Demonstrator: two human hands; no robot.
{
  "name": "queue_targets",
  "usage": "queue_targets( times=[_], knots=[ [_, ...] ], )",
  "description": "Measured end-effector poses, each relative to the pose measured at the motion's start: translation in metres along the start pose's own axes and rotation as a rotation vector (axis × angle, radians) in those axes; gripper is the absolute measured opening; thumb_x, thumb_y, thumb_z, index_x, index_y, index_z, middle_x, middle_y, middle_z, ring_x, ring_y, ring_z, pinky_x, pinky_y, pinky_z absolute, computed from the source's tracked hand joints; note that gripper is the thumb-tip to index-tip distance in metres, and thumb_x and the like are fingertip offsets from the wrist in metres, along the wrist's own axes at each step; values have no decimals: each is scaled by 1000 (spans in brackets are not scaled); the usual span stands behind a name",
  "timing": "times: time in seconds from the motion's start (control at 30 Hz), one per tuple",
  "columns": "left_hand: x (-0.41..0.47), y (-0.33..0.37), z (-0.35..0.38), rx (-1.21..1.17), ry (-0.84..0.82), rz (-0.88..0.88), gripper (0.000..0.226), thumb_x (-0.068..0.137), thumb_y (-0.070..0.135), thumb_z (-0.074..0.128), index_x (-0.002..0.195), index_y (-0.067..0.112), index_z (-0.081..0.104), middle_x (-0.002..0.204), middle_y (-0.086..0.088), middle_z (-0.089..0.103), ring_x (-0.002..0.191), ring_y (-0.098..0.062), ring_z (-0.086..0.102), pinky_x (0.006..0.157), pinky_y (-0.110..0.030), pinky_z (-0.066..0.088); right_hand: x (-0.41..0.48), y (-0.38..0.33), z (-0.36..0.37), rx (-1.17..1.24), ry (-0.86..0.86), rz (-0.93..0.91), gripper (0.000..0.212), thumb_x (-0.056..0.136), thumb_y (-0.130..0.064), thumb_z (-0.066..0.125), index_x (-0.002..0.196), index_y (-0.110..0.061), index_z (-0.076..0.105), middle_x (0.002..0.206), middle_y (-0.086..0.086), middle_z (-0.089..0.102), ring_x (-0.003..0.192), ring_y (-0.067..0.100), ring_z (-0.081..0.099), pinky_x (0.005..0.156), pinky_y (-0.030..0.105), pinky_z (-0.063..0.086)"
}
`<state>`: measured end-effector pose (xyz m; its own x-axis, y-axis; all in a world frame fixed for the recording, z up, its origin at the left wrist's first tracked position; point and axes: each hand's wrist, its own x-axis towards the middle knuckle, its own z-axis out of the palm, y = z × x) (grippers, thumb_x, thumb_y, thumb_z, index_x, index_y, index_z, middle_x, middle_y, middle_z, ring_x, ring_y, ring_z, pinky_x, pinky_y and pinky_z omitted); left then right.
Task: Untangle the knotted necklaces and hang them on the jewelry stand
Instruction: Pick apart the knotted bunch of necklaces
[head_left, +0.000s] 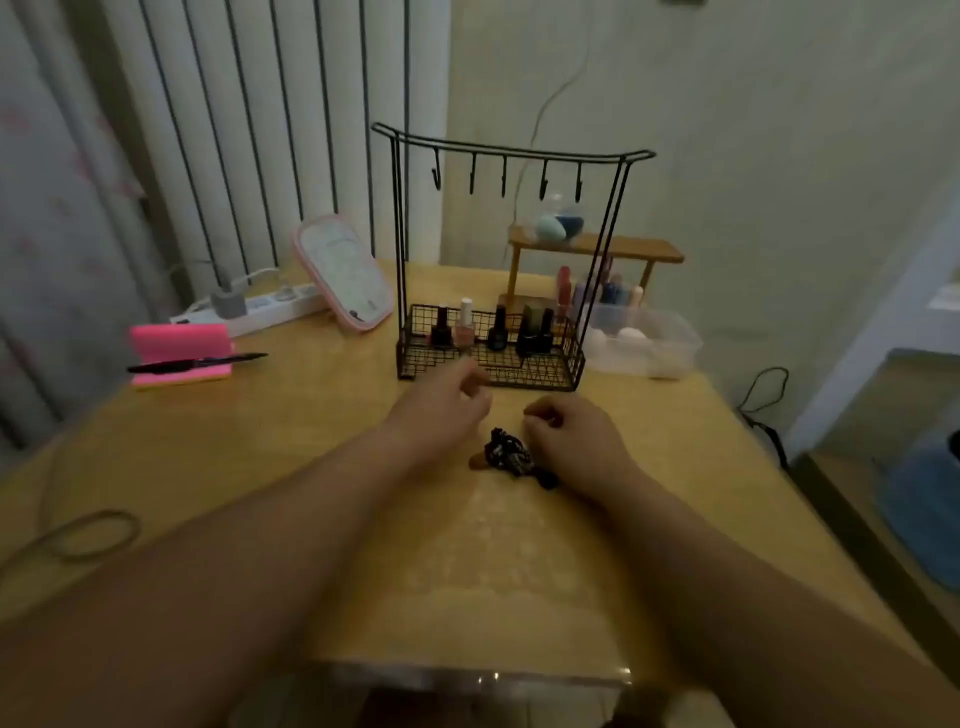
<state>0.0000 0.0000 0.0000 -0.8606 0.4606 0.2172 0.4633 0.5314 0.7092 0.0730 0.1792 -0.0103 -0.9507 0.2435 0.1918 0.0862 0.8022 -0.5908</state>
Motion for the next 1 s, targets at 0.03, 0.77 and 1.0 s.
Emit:
queue_targets(
  times=[0.03,0.77,1.0],
  knots=[
    [1,-3,8,-17,-6,-11,28,103,32,60,130,27,63,119,11,65,102,-4,60,82,-22,48,0,3,4,17,23,20,17,99,-33,62,111,-26,73,103,-11,67,97,8,62,86,33,56],
    [-30,-23,8,202,-174,179,38,99,44,58,134,29,63,126,4,58,117,-17,49,104,-38,45,-31,-8,22,-96,22,9,37,104,-43,50,131,-26,68,127,0,67,116,21,60,102,46,50],
    [-28,-25,12,255,-108,216,27,98,38,62,123,27,63,119,5,56,115,-17,51,102,-40,47,-36,-10,23,-224,33,-108,31,98,-40,61,128,-34,67,115,-5,62,109,18,56,94,44,48]
  ],
)
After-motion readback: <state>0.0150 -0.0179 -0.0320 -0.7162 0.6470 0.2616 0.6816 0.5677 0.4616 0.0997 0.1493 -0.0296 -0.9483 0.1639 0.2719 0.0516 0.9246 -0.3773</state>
